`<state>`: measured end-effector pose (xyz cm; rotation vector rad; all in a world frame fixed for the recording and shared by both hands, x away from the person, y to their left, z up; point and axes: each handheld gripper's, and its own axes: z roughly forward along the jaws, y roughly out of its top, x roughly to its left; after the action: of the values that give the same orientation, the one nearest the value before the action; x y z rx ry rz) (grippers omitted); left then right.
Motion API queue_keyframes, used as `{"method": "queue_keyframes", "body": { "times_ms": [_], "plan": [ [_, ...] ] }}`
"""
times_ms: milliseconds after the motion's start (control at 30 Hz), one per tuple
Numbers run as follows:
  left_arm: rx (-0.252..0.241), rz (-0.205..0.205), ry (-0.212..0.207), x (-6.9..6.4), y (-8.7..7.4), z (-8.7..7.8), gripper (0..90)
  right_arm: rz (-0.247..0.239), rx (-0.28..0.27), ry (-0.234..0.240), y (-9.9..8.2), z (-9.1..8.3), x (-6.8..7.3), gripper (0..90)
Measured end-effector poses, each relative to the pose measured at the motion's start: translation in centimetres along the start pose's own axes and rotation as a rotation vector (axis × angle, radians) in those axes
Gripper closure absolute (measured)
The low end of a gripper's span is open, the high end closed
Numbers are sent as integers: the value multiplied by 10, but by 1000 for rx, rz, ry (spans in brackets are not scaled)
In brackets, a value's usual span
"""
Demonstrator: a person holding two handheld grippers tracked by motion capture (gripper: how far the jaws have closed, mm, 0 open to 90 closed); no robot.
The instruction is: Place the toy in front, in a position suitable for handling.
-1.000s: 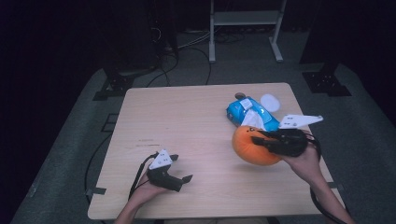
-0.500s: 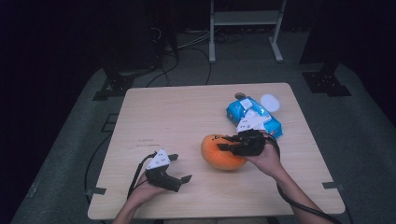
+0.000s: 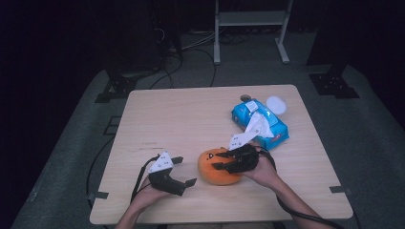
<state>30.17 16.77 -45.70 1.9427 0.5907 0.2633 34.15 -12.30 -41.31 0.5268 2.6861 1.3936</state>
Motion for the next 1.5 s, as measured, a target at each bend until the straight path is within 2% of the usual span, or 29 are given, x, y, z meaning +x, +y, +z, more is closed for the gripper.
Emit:
{"method": "queue_keyframes", "body": {
  "times_ms": [100,167,367,433,667,700,767,867,967,1000,1167,1300,1400,1433,1467,1500],
  "plan": [
    [-15,0,-8,-1,2,0,34,-5,7,23,-1,0,1,559],
    [-26,16,-24,-4,7,1,34,-3,0,61,-5,-2,1,510],
    [-44,41,-65,-9,17,4,45,6,-10,111,-11,-8,1,471],
    [-54,55,-97,-13,25,7,53,-3,-7,131,-13,-10,5,453],
    [-50,87,-176,-17,42,20,58,-22,-3,160,-17,-14,13,427],
    [-50,87,-176,-17,42,20,58,-22,-3,160,-17,-14,13,427],
    [-45,95,-210,-18,45,29,66,-37,3,161,-18,-16,17,411],
    [-31,103,-229,-19,46,36,74,-53,7,164,-18,-17,20,403],
    [-16,111,-233,-19,44,39,113,-66,12,155,-19,-19,22,388],
    [10,111,-218,-18,41,43,121,-69,11,146,-18,-20,23,385],
    [15,98,-213,-18,37,45,143,-78,9,127,-18,-24,26,371],
    [28,120,-185,-20,35,46,163,-70,-6,105,-17,-39,26,366],
    [28,121,-184,-20,35,45,166,-57,-31,62,-17,-53,22,352],
    [25,124,-181,-20,34,46,166,-57,-31,62,-17,-53,22,352],
    [22,129,-176,-21,33,46,167,-42,-52,24,-18,-65,15,346],
    [24,147,-168,-23,33,46,169,-34,-55,8,-18,-70,12,343]
  ]
}}
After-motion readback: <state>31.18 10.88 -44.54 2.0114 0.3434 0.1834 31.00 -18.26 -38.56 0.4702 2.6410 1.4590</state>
